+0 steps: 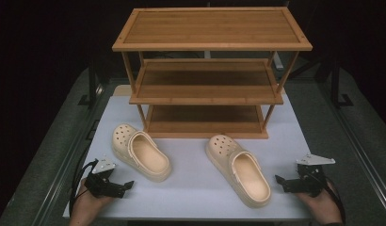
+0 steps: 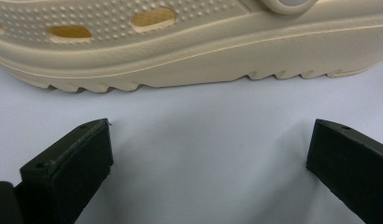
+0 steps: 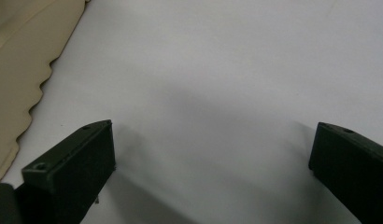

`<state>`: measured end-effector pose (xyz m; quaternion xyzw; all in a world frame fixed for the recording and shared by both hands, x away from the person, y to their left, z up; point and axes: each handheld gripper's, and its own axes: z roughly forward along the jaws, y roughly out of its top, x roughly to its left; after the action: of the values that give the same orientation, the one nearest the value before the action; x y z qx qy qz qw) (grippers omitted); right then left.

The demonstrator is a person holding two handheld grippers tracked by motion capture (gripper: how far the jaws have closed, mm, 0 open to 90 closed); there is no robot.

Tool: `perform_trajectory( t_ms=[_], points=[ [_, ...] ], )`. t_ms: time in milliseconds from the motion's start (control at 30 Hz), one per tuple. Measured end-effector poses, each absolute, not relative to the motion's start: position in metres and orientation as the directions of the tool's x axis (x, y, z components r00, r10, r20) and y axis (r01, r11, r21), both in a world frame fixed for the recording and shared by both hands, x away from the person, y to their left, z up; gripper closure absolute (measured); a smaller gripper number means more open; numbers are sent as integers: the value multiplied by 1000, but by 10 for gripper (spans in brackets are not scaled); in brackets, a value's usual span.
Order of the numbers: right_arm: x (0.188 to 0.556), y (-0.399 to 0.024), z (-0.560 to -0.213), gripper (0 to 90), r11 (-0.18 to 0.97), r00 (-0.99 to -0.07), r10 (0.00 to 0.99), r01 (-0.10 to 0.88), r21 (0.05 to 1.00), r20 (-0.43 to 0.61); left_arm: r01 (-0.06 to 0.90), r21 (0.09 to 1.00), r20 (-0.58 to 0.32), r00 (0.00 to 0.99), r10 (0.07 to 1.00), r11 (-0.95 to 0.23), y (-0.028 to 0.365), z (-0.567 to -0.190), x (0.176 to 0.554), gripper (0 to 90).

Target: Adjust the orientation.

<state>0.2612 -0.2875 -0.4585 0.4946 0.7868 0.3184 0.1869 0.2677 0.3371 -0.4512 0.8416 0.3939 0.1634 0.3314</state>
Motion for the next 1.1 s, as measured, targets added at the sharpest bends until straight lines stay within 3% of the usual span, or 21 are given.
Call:
perform_trajectory(
  t_ms=[267, 333, 367, 400, 667, 700, 733, 767, 800, 867, 933, 1100],
  points=[
    [261, -288, -459, 0, 308, -441, 897, 659, 686, 21, 564, 688, 12, 621, 784, -457, 337, -449, 264, 17],
    [261, -288, -459, 0, 308, -441, 897, 659, 686, 22, 561, 691, 14, 620, 784, -456, 338, -448, 263, 125],
    [261, -288, -459, 0, 308, -441, 897, 659, 686, 21, 564, 693, 6, 618, 786, -449, 340, -445, 262, 125],
    [261, -288, -459, 0, 308, -441, 897, 659, 686, 21, 573, 708, -21, 602, 798, -413, 343, -441, 260, 209],
    [261, -288, -459, 0, 307, -441, 897, 659, 686, 22, 600, 700, -41, 576, 817, -388, 351, -427, 258, 510],
    [261, -288, -459, 0, 307, -441, 897, 659, 686, 22, 600, 699, -42, 576, 816, -388, 352, -425, 259, 510],
    [261, -288, -459, 0, 307, -441, 897, 659, 686, 22, 602, 703, -47, 570, 820, -379, 353, -422, 260, 599],
    [261, -288, -459, 0, 307, -441, 897, 659, 686, 22, 605, 703, -51, 567, 822, -373, 354, -419, 261, 599],
    [261, -288, -459, 0, 307, -441, 897, 659, 686, 22, 607, 703, -42, 556, 830, -371, 356, -414, 265, 724],
    [261, -288, -459, 0, 307, -441, 897, 659, 686, 22, 610, 700, -38, 551, 834, -371, 356, -412, 267, 854],
    [261, -288, -459, 0, 307, -441, 897, 659, 686, 22, 619, 698, -41, 537, 842, -360, 358, -407, 271, 900],
    [261, -288, -459, 0, 308, -441, 897, 659, 686, 21, 631, 697, -35, 504, 863, -341, 362, -399, 284, 900]
  ],
)
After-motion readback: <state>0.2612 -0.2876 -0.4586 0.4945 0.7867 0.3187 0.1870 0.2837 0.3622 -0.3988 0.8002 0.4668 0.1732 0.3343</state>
